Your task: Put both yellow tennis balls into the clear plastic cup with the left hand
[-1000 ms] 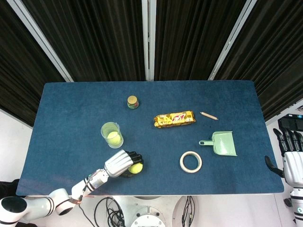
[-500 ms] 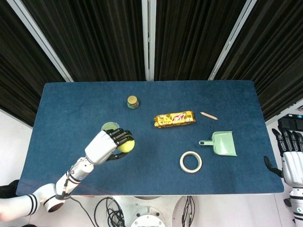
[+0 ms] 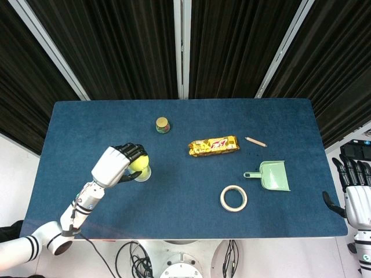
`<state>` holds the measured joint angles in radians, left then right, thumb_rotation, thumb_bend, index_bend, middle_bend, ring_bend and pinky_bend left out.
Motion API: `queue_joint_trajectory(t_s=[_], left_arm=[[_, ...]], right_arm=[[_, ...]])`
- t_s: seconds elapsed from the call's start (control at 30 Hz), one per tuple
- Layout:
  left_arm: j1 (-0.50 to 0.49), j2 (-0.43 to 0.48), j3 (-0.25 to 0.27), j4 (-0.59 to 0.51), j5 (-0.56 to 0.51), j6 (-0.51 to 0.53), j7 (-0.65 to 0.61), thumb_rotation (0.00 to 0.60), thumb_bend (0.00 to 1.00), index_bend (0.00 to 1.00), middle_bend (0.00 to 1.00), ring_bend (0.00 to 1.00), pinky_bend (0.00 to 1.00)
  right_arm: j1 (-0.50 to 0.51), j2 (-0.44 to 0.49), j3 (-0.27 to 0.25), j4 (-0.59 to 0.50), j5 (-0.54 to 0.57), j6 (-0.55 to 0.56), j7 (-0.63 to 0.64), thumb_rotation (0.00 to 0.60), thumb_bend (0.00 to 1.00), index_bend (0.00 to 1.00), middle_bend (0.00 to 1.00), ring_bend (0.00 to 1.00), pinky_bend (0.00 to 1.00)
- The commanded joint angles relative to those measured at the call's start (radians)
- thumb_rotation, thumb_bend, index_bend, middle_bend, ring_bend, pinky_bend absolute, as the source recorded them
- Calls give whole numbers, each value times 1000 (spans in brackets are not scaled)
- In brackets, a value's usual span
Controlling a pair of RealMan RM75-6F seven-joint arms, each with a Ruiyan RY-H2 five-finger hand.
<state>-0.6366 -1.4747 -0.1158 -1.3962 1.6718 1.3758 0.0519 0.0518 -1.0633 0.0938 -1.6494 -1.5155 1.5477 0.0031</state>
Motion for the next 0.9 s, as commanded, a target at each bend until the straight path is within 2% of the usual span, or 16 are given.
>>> queue_joint_trajectory(t_s=[0.03, 0.27, 0.37, 0.57, 0.9], left_arm=[[0, -4, -5, 8, -10, -3, -9, 600, 243, 506, 516, 493, 723], [7, -4, -1, 27, -23, -10, -21, 600, 235, 360, 354, 255, 430], [12, -1, -4, 25, -29, -5, -25, 600, 235, 292, 287, 197, 368], [18, 11, -2, 7, -35, -9, -17, 600, 236, 196, 223, 172, 357], [43, 37, -4, -35, -41, 20, -11, 600, 234, 186, 210, 165, 342]], right_arm=[[2, -1, -1, 0, -1, -3, -3, 600, 273, 0, 0, 0, 0], [2, -1, 2, -2, 1, -1, -5, 600, 271, 0, 0, 0, 0], [3, 0, 2, -2, 2, -2, -5, 600, 272, 0, 0, 0, 0], [4, -1, 2, -4, 1, -1, -8, 600, 273, 0, 0, 0, 0], [1, -2, 2, -4, 6, -1, -10, 600, 273, 0, 0, 0, 0]])
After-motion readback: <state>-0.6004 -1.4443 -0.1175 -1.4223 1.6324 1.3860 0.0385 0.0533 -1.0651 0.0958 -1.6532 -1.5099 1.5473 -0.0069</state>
